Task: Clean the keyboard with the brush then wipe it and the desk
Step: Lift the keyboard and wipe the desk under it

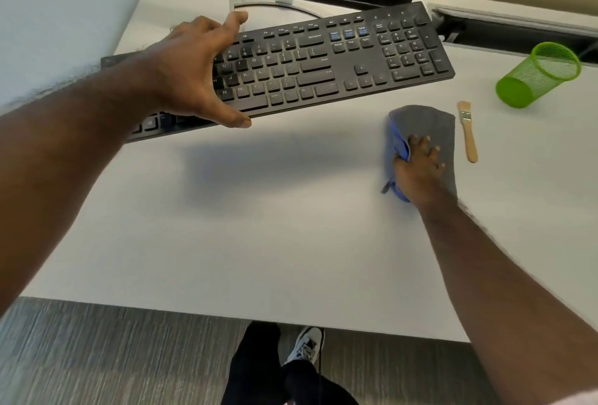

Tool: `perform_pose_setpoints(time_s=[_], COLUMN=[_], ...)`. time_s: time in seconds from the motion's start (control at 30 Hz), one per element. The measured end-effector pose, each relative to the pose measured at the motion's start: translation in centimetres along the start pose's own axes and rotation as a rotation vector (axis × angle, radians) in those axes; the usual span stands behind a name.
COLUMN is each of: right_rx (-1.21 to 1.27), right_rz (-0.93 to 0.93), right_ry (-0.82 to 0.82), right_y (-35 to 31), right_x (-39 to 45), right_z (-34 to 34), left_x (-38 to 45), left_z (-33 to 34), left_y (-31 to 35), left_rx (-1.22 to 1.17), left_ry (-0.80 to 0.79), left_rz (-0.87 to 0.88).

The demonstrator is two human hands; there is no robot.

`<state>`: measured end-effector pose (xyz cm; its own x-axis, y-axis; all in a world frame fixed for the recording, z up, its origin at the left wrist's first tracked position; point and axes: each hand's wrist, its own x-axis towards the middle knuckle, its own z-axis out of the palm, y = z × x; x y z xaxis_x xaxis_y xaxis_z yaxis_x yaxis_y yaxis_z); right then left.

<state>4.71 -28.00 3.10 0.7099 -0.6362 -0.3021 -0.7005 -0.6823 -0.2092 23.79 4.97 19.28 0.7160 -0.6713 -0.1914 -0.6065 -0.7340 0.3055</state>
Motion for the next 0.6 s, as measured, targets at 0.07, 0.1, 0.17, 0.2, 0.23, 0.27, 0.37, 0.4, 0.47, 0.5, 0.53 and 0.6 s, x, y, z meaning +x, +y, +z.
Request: perform_pose_setpoints(time_s=[0.07,0.1,0.17,0.2,0.23,0.27,0.37,0.4,0.47,0.5,0.53,0.6], right_rx=[-0.055,-0.063,-0.061,-0.068,-0.080,-0.091,-0.105,-0.101,-0.093,-0.089,-0.082,-0.086], right_rz=[-0.003,-0.021,-0.081,-0.126,-0.169,-0.213,-0.355,-0.404,-0.494,-0.540,-0.580,-0.664], right_ry=[0.025,0.024,0.004,-0.005,-0.012,-0.022,-0.031,-0.033,-0.061,-0.067,-0.082,-0.145], right_y=[-0.9,-1.4,-3.4,-4.7,-6.1,-7.5,-11.8,-13.3,-16.4,-17.9,-19.4,-22.4], right_x=[-0.2,-0.1,-0.2,-0.3,-0.5,-0.7,-1.5,-2.1,-3.6,-4.4,-5.4,-7.8], right_z=[0.5,0.8,1.0,1.2,1.4,1.7,3.2,3.7,4.7,5.4,6.0,7.0], left_x=[0.0,0.0,0.0,0.0,0.0,0.0,0.0,0.0,0.0,-0.1,-0.2,-0.5], left_z=[-0.1,-0.1,-0.1,-0.2,-0.3,-0.4,-0.9,-1.0,-1.2,-1.3,-1.4,-1.5], left_y=[0.0,0.0,0.0,0.0,0.0,0.0,-0.2,-0.3,-0.4,-0.5,-0.5,-0.6], left_rx=[-0.007,-0.009,-0.014,-0.014,-0.013,-0.015,-0.010,-0.004,0.006,0.008,0.008,0.012], left_ry=[-0.007,-0.009,-0.011,-0.010,-0.008,-0.006,0.004,0.010,0.023,0.029,0.032,0.032], left_rz=[-0.007,-0.008,-0.006,-0.005,-0.004,-0.006,-0.009,-0.011,-0.016,-0.018,-0.020,-0.022])
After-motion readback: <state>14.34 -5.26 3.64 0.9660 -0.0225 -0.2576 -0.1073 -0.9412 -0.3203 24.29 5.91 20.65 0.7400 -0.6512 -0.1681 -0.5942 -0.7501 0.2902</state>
